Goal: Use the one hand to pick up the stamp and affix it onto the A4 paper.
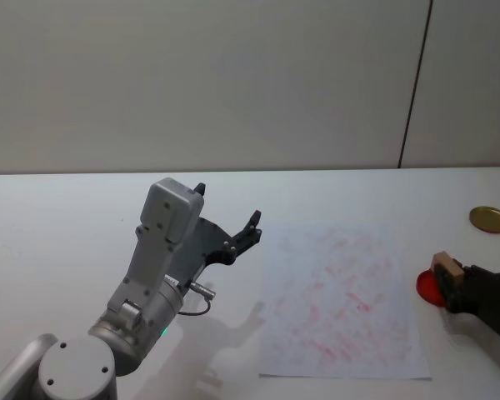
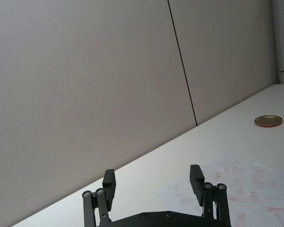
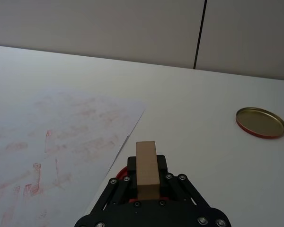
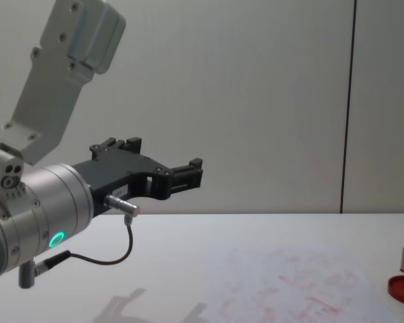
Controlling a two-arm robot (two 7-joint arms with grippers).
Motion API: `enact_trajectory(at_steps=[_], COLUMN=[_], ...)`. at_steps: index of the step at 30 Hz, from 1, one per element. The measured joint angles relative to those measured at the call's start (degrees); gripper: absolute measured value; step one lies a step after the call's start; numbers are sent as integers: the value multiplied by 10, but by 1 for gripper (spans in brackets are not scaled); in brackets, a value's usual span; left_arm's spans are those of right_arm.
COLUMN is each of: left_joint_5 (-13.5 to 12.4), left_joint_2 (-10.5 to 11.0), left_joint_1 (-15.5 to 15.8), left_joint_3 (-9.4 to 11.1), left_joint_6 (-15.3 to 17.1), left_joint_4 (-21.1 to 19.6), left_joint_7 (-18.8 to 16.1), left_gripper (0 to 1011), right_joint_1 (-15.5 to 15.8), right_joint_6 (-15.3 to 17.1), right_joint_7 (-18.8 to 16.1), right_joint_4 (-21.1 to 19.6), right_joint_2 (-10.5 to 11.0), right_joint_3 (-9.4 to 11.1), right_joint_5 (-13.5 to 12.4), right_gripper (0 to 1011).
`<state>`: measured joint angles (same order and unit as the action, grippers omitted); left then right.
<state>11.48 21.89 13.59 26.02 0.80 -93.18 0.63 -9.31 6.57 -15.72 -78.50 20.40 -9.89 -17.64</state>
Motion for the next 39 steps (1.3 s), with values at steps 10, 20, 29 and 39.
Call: enact_trajectory(at_steps=[10, 20, 29, 39], left_joint_5=[0, 0, 0, 0], left_joint_2=[0, 0, 0, 0], left_joint_1=[0, 0, 0, 0], left_joint_3=[0, 0, 0, 0], left_joint_6=[0, 0, 0, 0], left_joint_4=[0, 0, 0, 0], left_joint_7=[0, 0, 0, 0], left_gripper=[993, 993, 993, 993], right_joint_1=[-7, -9, -4, 6], right_joint_6=[0, -1, -22, -36], right_joint_7=[-3, -2, 7, 20], right_joint_4=[15, 19, -7, -51], right_joint_2=[-4, -7, -4, 0], right_joint_3=[-4, -5, -4, -2], right_joint_5=[4, 8, 16, 24], right_gripper=[422, 709, 974, 1001])
